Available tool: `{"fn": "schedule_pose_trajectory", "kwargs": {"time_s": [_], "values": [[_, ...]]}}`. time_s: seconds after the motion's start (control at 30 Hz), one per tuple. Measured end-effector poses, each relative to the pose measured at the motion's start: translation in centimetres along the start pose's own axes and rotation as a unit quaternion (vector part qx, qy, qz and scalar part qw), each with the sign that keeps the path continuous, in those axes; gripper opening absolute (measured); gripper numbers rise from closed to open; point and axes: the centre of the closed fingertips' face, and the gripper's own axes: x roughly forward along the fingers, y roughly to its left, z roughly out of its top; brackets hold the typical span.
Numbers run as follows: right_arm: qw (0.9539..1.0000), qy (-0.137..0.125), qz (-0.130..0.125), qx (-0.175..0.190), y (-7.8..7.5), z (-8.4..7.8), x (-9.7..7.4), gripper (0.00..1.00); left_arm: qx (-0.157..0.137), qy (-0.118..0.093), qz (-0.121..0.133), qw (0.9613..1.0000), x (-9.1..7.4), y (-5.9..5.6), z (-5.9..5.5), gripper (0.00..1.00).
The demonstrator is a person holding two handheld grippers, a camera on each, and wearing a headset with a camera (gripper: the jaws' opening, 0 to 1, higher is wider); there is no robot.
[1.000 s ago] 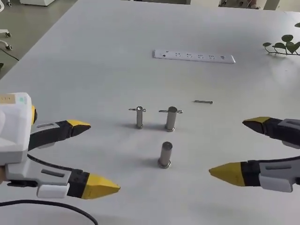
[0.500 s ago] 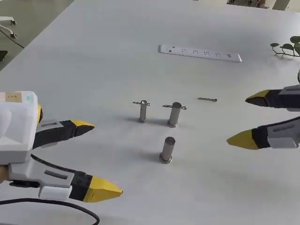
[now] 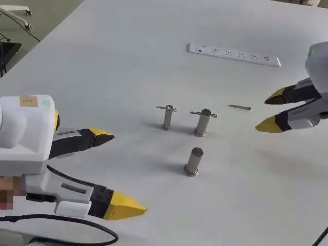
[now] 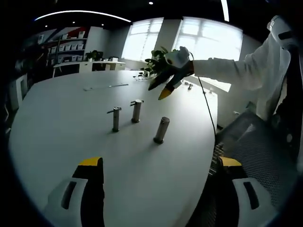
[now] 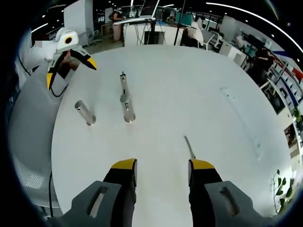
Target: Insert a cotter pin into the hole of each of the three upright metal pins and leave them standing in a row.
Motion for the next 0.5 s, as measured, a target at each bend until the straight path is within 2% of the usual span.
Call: {"fn": "schedule_pose_trajectory", "kwargs": {"time_s": [0.07, 0.17, 0.33, 0.5], "values": [[0.9998, 0.012, 0.005, -0.013, -1.3, -0.3, 1.0, 0.34, 0.004, 0.0, -0.003, 1.0, -0.1, -0.2, 0.2, 0.99], [0.9995, 0.025, 0.009, -0.016, -2.4, -0.2, 1.9, 0.25, 0.008, -0.003, -0.004, 1.0, -0.2, -0.4, 0.6, 0.99], [0.9986, 0.048, 0.02, -0.015, -3.9, -0.3, 3.6, 0.23, 0.008, -0.008, -0.002, 0.9999, -0.2, -0.2, 1.0, 0.99], [0.9967, 0.072, 0.034, -0.019, -4.7, -0.7, 4.9, 0.18, -0.003, 0.007, -0.004, 1.0, 0.0, -0.2, 0.5, 0.99]]}}
